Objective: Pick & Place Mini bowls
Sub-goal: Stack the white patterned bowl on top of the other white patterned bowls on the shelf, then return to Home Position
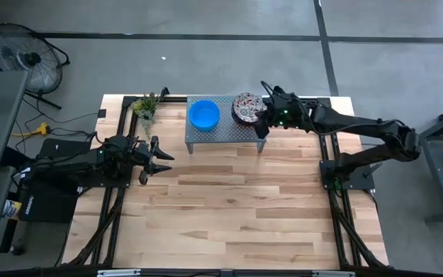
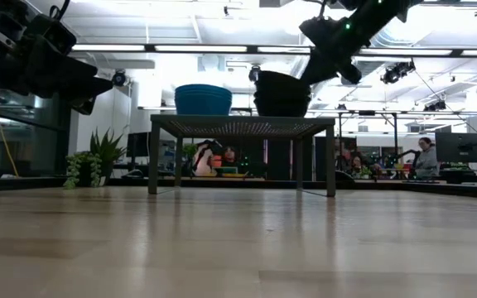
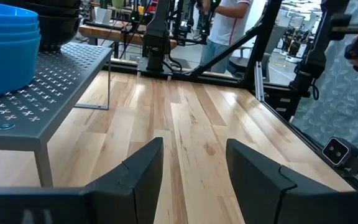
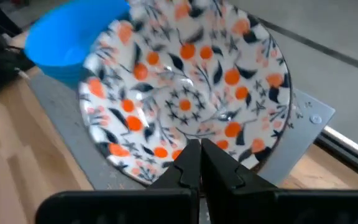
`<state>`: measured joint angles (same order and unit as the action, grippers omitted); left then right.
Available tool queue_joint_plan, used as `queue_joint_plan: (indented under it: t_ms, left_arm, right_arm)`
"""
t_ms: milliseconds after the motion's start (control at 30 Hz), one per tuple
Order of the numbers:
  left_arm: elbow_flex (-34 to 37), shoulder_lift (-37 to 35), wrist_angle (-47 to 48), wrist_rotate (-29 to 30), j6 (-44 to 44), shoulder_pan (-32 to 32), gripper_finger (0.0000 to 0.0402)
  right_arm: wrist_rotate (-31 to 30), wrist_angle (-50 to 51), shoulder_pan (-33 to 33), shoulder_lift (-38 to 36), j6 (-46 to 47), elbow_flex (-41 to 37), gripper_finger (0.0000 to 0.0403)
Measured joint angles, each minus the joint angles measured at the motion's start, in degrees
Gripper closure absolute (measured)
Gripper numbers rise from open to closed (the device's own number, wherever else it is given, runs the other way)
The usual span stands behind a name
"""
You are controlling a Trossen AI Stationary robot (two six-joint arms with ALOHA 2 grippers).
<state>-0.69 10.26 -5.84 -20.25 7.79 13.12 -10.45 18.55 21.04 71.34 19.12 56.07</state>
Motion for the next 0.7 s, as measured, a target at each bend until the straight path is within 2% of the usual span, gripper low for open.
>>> queue_joint_plan:
  t_ms: [133,233,367,467,700]
  left_arm:
    - [0.0,0.0,0.0,0.0,0.0,0.0,0.0229]
    - [0.0,0.0,0.0,0.4,0.0,0.0,0.0229]
    - [0.0,0.0,0.0,6.1,-0.7,0.0,0.0229]
    - [0.0,0.0,0.0,10.3,-3.8,0.0,0.0229]
    - [0.0,0.0,-1.5,10.4,-9.7,0.0,0.0229]
  right_arm:
    - [0.3,-5.6,0.0,-2.3,-2.8,0.1,0.0402]
    - [3.9,-7.9,0.6,-4.9,-4.0,0.1,0.0402]
    - [6.4,-6.7,0.1,-10.0,-4.2,-0.6,0.0402]
    - [5.2,-6.6,-1.6,-14.7,-3.3,-4.3,0.0402]
    - [1.6,-10.3,-8.2,-27.5,6.9,-18.9,0.0402]
